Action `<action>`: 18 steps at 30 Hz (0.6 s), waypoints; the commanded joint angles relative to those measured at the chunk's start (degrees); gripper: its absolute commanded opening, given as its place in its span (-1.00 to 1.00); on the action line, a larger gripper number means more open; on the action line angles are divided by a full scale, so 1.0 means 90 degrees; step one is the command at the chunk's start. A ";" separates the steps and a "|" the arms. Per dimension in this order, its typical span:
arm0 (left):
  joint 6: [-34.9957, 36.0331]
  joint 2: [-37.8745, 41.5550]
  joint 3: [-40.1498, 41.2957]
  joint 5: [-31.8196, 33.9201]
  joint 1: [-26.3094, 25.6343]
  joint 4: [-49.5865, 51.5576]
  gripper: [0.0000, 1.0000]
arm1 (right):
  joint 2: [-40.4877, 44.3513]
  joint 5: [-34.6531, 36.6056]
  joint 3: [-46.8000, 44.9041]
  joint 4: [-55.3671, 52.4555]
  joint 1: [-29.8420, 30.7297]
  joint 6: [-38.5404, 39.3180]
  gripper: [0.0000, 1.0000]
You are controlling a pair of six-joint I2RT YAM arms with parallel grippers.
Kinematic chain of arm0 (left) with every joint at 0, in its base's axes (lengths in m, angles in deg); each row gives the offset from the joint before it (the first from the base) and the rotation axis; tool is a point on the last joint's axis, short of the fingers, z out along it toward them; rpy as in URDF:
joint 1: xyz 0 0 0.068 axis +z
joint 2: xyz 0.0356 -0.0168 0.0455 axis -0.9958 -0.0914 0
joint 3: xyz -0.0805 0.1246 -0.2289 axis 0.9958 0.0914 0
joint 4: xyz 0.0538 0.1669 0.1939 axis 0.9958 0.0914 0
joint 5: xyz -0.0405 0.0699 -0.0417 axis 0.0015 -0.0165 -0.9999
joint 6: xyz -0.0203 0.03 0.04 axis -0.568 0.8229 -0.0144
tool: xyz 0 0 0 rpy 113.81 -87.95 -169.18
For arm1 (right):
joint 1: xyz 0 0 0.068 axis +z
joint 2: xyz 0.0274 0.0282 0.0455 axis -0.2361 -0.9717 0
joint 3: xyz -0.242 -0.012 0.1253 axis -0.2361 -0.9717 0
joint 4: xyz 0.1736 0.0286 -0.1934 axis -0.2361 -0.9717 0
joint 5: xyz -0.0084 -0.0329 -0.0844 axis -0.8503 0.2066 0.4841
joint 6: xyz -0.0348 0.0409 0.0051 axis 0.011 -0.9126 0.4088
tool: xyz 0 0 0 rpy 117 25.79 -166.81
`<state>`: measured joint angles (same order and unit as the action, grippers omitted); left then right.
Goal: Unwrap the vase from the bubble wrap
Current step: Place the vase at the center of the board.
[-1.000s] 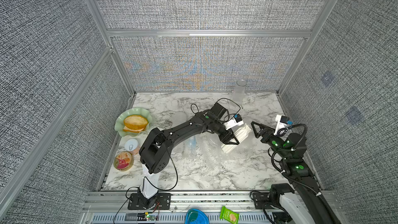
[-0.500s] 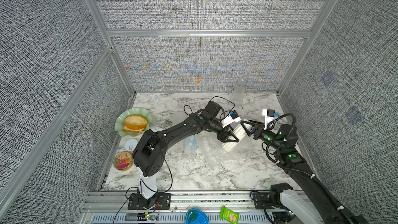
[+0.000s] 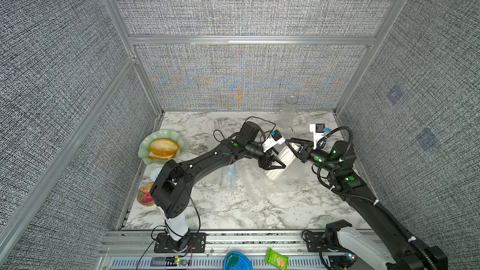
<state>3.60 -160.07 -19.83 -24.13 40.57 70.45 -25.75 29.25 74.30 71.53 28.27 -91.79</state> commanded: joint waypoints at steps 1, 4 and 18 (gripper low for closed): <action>-0.0672 0.0291 0.0300 0.0016 0.0227 -0.1282 0.11 | -0.0069 0.0508 0.0255 -0.0230 0.0069 0.0223 -0.54; -0.1296 0.0561 0.0785 0.0100 0.0508 -0.2148 0.26 | -0.0298 0.0941 0.0725 -0.0536 0.0144 0.0361 -0.57; -0.1531 0.2249 0.2427 0.3550 0.1765 -0.1864 0.99 | -0.3005 0.3226 0.3491 -0.1432 0.0899 0.1907 -0.58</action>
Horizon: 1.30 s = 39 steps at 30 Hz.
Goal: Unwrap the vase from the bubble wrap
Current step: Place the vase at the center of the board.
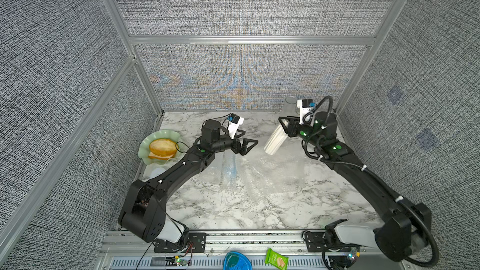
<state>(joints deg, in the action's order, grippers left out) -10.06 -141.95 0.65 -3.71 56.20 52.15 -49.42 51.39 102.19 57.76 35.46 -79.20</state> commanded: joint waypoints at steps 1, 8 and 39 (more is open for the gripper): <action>0.0005 0.0358 0.0218 0.1592 0.0054 0.0244 0.99 | -0.0678 0.0929 0.0624 0.0107 0.0142 0.0606 -0.58; 0.0100 0.0941 0.0359 0.2787 0.0282 0.0935 0.99 | -0.2487 0.1773 0.1963 0.0488 0.0330 0.1285 -0.58; -0.0878 0.1944 0.1019 0.4817 0.0728 0.2286 0.99 | -0.7037 0.1645 0.6348 0.0489 0.0034 0.1840 -0.49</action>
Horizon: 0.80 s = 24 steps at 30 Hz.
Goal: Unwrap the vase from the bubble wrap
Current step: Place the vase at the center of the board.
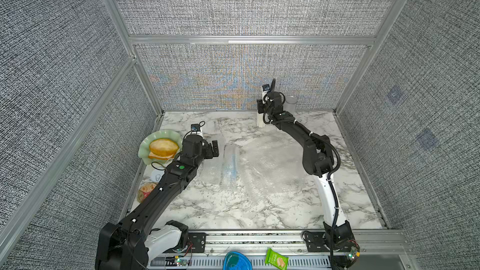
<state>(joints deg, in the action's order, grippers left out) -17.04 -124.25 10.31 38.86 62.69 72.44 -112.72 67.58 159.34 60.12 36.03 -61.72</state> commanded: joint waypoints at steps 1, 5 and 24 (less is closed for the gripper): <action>-0.0116 -0.0034 -0.0074 0.0111 0.0001 0.0042 0.99 | -0.0001 -0.0153 -0.0066 0.0279 -0.0029 -0.0110 -0.48; -0.0122 -0.0069 -0.0116 0.0136 0.0008 0.0056 0.99 | 0.0013 -0.0121 -0.0206 0.0403 -0.0021 -0.0132 -0.26; 0.0031 -0.0680 -0.0620 0.0099 0.0007 0.0754 0.99 | 0.1096 -0.0075 -0.0411 0.0325 0.0043 -0.0046 0.76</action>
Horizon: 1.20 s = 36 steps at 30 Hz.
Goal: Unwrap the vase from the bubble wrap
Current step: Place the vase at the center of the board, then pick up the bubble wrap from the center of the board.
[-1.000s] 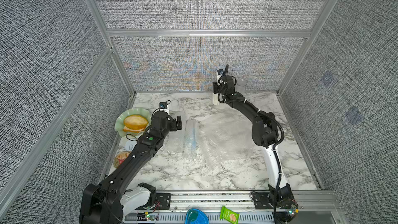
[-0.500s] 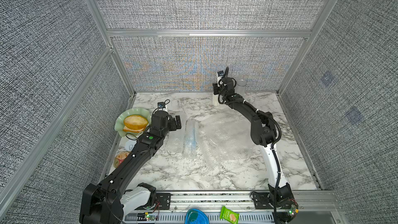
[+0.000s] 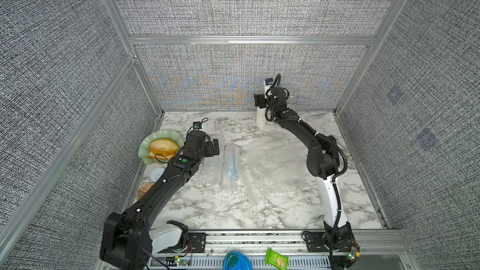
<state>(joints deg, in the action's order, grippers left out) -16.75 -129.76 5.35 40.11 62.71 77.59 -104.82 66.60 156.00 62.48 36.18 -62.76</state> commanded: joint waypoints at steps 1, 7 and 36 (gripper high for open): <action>-0.0035 -0.0100 -0.0097 -0.0058 -0.0001 0.0240 0.99 | 0.0369 0.0040 -0.0111 0.0062 0.0038 0.0040 0.76; -0.0165 -0.0458 -0.0388 -0.0322 0.0002 0.0884 0.99 | 0.1610 -0.0061 -0.1229 0.0098 0.0213 -0.0394 0.76; -0.0388 -0.0461 0.0195 -0.2316 0.1427 0.1429 0.96 | 0.2841 -0.0431 -0.3127 -0.2974 0.3051 -0.3856 0.44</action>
<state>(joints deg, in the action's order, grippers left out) -19.61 -134.43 6.61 22.73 74.73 92.43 -77.42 65.64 126.01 37.43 62.72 -93.39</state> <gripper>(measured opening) 0.982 0.727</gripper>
